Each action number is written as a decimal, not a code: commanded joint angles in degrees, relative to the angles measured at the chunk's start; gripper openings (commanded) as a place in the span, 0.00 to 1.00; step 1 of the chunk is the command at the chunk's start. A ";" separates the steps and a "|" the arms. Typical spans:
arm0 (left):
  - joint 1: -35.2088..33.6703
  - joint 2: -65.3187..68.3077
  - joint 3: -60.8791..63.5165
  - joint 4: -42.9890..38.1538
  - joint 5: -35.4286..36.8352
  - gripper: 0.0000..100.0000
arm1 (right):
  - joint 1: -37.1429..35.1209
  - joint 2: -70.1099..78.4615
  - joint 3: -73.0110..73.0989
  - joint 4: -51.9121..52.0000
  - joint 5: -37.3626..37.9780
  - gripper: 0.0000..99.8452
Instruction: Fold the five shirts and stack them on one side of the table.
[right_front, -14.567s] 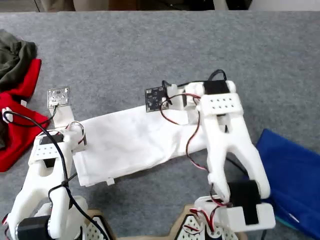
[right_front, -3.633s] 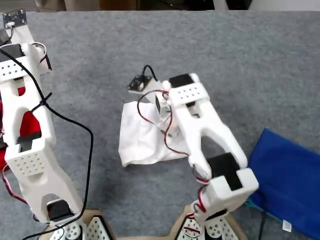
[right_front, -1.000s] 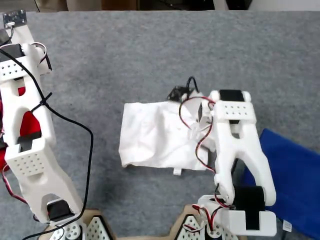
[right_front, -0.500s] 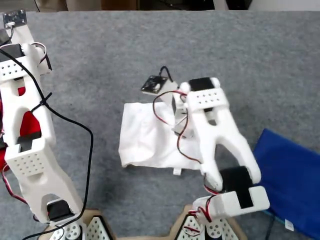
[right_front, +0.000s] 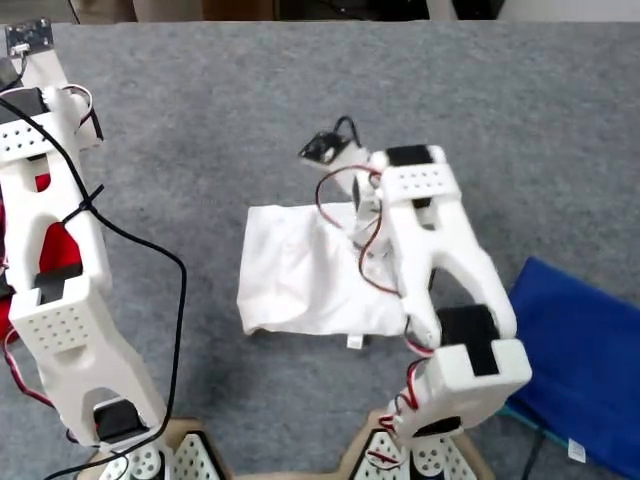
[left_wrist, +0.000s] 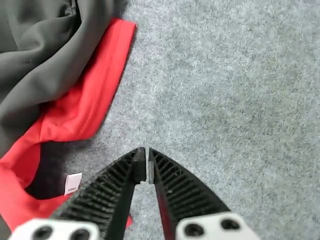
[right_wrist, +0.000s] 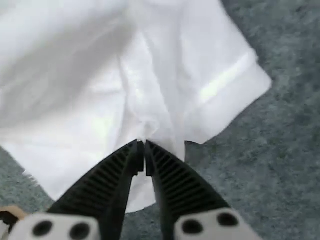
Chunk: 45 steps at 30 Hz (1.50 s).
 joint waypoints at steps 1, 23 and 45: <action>-0.53 -3.21 -0.62 -0.79 -0.62 0.03 | 2.86 1.89 -8.57 1.67 -0.18 0.02; -0.53 -3.21 -0.62 -0.79 -0.62 0.03 | -1.89 11.03 -32.92 20.84 4.31 0.06; -0.53 -3.21 -0.62 -0.79 -0.70 0.03 | -13.76 2.68 -23.34 12.57 -1.93 0.23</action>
